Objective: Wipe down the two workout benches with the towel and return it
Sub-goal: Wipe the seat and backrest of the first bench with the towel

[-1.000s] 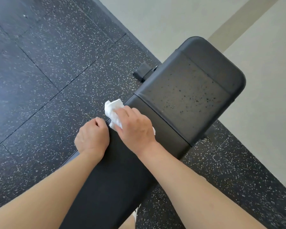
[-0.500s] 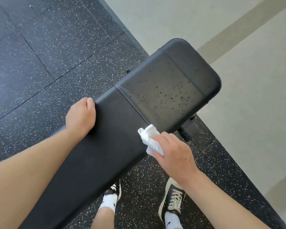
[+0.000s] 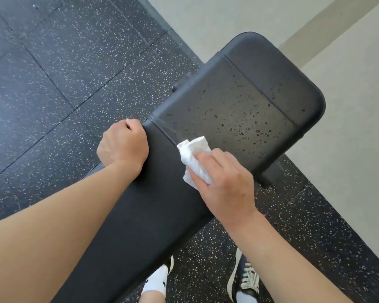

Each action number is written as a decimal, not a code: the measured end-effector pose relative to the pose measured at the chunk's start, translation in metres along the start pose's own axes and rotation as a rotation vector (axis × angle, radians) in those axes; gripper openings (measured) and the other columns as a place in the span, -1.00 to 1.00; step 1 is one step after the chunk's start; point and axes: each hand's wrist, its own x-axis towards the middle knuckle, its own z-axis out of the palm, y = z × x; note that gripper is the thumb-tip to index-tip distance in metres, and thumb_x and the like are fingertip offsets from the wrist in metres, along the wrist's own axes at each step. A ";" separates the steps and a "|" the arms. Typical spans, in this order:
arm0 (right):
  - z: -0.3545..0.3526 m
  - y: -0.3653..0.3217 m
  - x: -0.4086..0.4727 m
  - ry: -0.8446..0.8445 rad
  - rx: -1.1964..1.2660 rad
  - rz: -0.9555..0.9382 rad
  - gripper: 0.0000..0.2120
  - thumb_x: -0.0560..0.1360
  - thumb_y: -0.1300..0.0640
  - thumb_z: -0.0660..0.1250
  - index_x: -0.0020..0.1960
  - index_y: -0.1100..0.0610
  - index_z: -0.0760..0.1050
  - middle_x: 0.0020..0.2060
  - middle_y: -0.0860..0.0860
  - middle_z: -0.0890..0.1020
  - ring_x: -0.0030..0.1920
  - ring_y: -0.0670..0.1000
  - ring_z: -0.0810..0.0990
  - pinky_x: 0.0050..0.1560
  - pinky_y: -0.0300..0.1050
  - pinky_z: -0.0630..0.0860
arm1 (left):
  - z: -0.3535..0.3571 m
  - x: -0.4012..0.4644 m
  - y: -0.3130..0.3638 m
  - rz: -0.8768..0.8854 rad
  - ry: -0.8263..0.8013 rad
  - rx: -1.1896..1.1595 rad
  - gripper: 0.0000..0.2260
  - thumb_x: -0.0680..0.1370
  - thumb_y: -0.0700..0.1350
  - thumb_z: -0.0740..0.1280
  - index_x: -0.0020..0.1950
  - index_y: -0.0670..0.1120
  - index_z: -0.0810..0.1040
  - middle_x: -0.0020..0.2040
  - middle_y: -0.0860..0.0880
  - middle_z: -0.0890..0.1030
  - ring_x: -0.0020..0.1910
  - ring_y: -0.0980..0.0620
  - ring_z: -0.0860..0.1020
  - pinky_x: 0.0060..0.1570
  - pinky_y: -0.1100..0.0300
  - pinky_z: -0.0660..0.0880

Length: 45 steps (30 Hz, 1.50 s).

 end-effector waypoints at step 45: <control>-0.016 0.048 0.005 0.013 -0.075 -0.060 -0.84 0.60 0.07 0.46 0.10 0.14 0.68 -0.22 -0.04 0.50 -0.24 -0.03 0.33 -0.23 -0.17 0.40 | 0.004 0.001 -0.001 0.012 -0.004 0.043 -0.66 0.57 0.01 -0.01 -0.31 -0.10 0.37 -0.38 -0.03 0.37 -0.26 -0.23 0.41 -0.21 0.00 0.27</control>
